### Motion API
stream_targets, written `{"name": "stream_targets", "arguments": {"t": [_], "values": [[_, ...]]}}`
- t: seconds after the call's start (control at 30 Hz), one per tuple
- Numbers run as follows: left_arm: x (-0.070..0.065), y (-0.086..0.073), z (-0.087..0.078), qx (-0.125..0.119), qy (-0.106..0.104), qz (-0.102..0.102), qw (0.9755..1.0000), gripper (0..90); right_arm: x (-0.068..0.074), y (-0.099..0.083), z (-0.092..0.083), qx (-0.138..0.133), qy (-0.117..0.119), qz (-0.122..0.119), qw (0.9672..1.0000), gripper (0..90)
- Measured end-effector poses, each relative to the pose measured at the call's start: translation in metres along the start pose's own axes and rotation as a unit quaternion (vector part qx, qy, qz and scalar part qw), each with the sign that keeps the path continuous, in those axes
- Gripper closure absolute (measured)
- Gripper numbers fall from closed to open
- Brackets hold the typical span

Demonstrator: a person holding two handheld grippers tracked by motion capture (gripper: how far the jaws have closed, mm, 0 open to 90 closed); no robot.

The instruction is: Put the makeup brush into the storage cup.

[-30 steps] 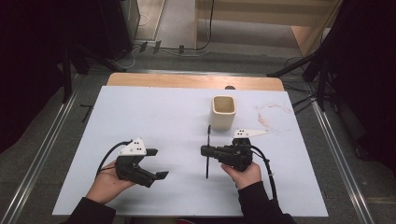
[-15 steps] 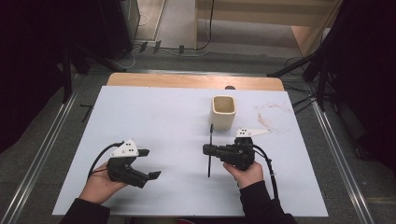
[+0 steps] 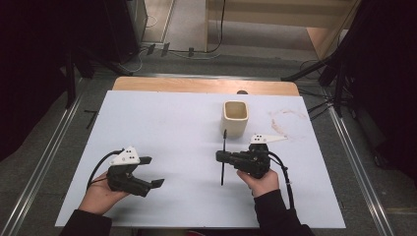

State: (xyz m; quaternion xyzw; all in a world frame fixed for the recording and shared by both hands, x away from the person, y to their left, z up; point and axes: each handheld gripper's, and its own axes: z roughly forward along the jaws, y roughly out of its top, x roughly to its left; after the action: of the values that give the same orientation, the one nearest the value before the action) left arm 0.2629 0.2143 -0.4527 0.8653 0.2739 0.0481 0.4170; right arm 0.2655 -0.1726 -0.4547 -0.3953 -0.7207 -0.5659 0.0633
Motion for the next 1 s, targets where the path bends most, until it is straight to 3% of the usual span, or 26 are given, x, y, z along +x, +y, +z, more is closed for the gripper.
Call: {"name": "stream_targets", "arguments": {"t": [0.67,1.0], "values": [[0.001,0.0,0.0,-0.002,-0.001,-0.004,1.0,10.8,-0.027,0.007,-0.026,-0.023,-0.05,0.008,0.9984,85.7],[0.002,0.0,0.002,-0.003,-0.007,-0.004,1.0,10.9,-0.033,0.017,-0.024,-0.018,-0.06,0.001,0.9981,85.7]]}}
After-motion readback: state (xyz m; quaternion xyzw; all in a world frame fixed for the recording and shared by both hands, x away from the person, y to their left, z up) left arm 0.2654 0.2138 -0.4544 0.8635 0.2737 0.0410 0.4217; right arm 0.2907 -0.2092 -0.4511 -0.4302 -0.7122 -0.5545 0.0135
